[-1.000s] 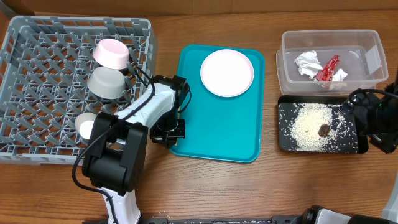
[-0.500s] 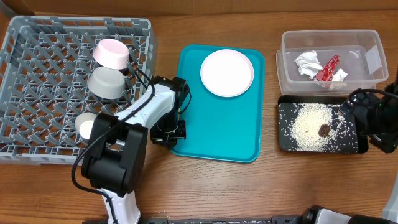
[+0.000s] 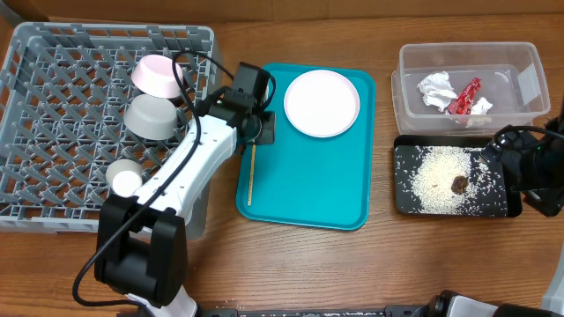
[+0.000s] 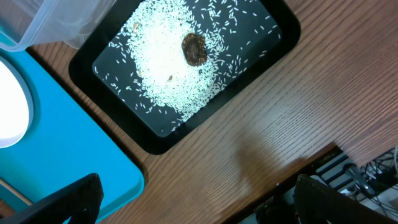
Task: Sort waste into correct bins and load items into the dishwasher
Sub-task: 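Close the left gripper on the wooden chopstick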
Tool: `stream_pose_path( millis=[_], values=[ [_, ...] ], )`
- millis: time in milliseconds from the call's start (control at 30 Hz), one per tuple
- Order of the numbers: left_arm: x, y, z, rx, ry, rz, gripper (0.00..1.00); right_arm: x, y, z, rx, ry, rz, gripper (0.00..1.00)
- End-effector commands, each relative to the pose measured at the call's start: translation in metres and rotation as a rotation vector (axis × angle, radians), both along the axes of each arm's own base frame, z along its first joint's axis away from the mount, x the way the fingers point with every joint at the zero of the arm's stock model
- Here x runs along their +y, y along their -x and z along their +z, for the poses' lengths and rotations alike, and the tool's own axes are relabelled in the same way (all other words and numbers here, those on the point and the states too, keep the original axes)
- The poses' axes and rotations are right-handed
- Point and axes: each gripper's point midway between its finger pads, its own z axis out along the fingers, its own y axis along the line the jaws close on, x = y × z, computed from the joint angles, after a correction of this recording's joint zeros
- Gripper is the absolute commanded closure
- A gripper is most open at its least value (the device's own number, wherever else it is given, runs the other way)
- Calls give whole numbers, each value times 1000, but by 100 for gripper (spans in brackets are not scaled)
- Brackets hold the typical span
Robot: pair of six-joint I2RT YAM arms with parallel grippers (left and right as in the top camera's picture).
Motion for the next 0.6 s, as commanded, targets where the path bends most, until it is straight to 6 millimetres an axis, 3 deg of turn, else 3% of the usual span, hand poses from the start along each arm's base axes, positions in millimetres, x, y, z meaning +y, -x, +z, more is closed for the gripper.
stream_pose_path(
  millis=[0, 267, 567],
  values=[
    [4, -13, -21, -6, -56, -32, 96, -1, 0, 3, -8, 16, 4, 0],
    [13, -22, -70, 65, -70, -9, 96, -1, 0, 3, -9, 13, 5, 0],
    [26, -36, -74, 37, -57, 32, 95, -1, 0, 3, -6, 12, 5, 0]
  ],
)
